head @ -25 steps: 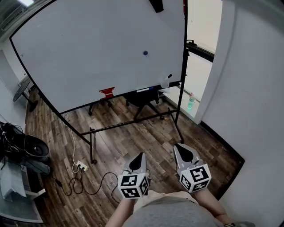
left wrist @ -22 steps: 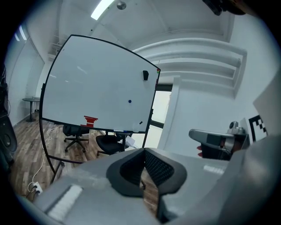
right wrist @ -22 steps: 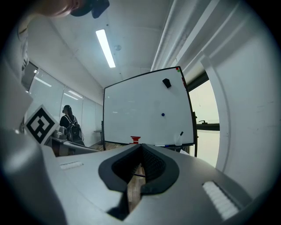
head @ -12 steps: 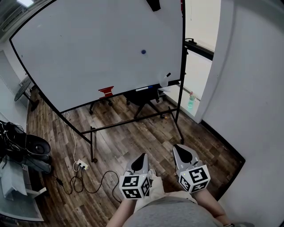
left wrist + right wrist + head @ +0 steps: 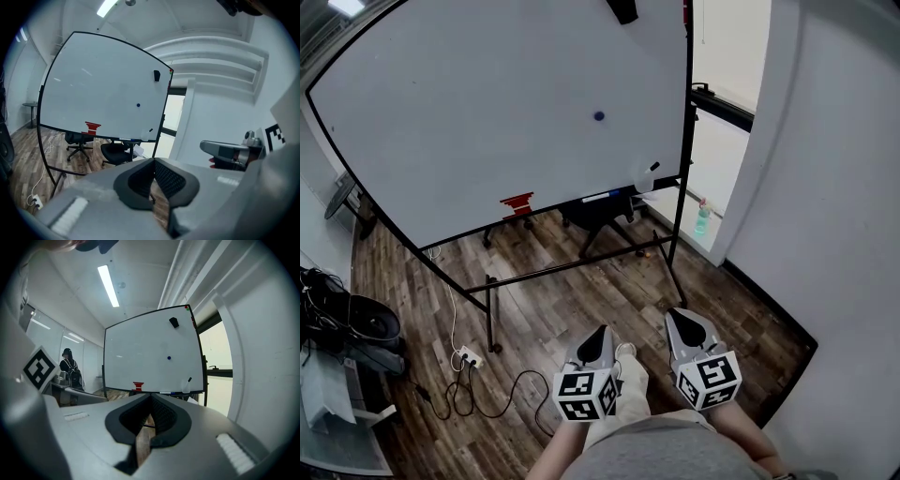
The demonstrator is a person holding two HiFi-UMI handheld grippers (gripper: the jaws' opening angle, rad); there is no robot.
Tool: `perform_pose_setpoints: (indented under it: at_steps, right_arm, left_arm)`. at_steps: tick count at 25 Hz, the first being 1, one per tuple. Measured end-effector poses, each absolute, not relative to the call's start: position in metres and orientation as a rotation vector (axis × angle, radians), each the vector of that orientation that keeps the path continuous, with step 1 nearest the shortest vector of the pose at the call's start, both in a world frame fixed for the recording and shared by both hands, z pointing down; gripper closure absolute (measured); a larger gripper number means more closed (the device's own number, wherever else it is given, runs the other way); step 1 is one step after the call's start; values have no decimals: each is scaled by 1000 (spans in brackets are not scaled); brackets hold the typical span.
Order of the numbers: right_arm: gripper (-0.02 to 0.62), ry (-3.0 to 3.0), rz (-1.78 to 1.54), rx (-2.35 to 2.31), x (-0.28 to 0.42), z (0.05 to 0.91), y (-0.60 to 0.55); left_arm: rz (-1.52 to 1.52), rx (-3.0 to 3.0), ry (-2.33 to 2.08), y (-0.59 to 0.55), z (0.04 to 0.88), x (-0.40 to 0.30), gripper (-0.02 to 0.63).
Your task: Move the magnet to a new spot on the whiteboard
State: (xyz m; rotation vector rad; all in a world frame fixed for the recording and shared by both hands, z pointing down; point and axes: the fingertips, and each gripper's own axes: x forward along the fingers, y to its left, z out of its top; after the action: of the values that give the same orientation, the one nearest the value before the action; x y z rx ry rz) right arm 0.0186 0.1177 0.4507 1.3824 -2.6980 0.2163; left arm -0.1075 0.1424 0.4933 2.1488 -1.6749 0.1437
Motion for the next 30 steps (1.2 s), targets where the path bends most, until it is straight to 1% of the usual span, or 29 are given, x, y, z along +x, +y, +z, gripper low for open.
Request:
perform_pose_setpoints:
  at_steps: [9,30]
  right_arm:
    - [594,-2685,213,1391,7,455,51]
    - [594,-2718,88,1397,-47,413,-159]
  left_arm:
    - [156,2181,-1653,72,496,-115,603]
    - [142,2224,-1659,-139,468,-163,601]
